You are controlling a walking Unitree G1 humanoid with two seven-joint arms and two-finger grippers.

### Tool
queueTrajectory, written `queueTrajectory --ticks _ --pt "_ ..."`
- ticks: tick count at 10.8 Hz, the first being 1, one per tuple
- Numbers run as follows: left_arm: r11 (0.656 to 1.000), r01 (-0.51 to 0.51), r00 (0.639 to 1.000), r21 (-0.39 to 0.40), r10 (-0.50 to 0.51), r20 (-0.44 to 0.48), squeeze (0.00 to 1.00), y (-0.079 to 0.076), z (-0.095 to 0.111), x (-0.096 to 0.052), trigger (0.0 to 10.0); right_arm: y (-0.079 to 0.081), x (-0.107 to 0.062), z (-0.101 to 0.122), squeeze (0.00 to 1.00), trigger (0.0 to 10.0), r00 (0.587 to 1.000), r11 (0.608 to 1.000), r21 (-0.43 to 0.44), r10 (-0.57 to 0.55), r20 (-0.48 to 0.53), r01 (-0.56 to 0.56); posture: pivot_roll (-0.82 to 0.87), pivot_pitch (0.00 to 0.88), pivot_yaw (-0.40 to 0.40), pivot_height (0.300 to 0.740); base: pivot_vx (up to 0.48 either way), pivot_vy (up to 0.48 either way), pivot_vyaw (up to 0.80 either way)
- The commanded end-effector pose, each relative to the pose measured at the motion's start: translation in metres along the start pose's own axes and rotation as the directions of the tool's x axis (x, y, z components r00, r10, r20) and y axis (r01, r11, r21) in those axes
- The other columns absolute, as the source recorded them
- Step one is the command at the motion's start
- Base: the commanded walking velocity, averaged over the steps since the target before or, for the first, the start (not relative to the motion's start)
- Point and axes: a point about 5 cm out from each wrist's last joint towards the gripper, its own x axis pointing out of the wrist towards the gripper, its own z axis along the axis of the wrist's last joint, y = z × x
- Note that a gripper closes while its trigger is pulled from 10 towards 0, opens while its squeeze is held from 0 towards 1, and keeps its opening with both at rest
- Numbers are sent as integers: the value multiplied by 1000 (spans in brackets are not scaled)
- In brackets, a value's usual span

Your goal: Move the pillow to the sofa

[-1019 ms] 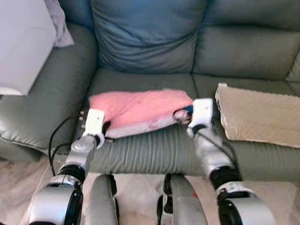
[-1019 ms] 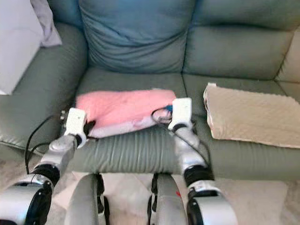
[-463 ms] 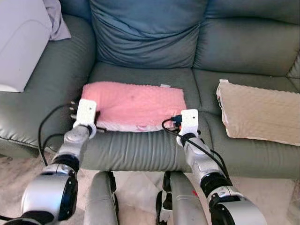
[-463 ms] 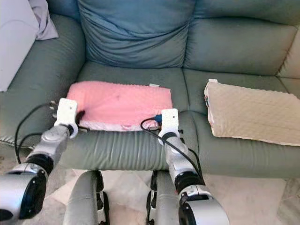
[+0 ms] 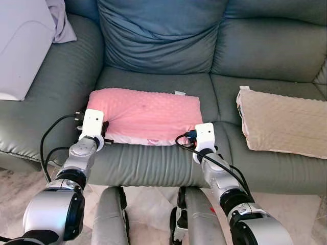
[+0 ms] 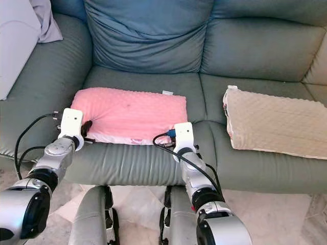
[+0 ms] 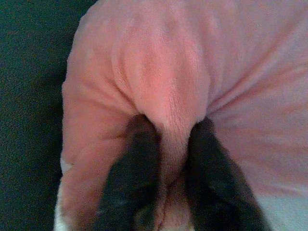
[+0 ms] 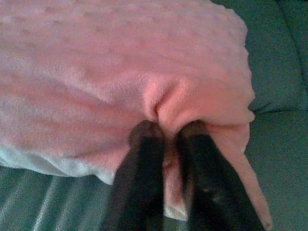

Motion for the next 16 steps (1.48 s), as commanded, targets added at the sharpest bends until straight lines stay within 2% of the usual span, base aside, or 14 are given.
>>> queueTrajectory --ticks 1,3,4,8,10,13,15,16 --pt "1000 -12 999 -4 12 -45 1000 5 -14 -5 10000 -2 -1 -5 1000 10000 999 1000 3 -8 -33 8 -30 216 -77 638 0 0 0" --pt "1000 -10 999 12 10 -50 1000 7 -15 -5 10000 -8 1 -2 1000 10000 999 999 25 -40 -34 41 -26 214 -75 638 0 0 0" --pt "998 -12 998 62 16 -54 1000 8 -15 -5 10000 -10 2 1 1000 10000 998 998 34 -57 -29 58 -23 207 -75 638 0 0 0" --pt "990 -60 996 130 69 -64 1000 15 -17 -7 10000 0 7 27 1000 10000 996 993 105 -69 57 62 -28 169 -79 638 0 0 0" --pt "982 -73 994 175 85 -63 1000 19 -18 -8 10000 8 7 33 1000 10000 996 993 113 -46 80 37 -36 137 -77 638 0 0 0" --pt "969 -69 995 238 82 -49 1000 21 -13 -6 10000 17 3 28 1000 10000 998 991 134 -32 59 24 -40 90 -77 638 0 0 0" --pt "967 -76 995 242 90 -48 1000 24 -11 -6 10000 21 0 23 1000 10000 999 990 139 -25 34 20 -40 61 -72 638 0 0 0" --pt "970 -72 995 234 87 -55 1000 23 -11 -6 10000 22 -3 7 1000 10000 997 987 156 -28 -75 40 -40 48 -70 638 0 0 0"
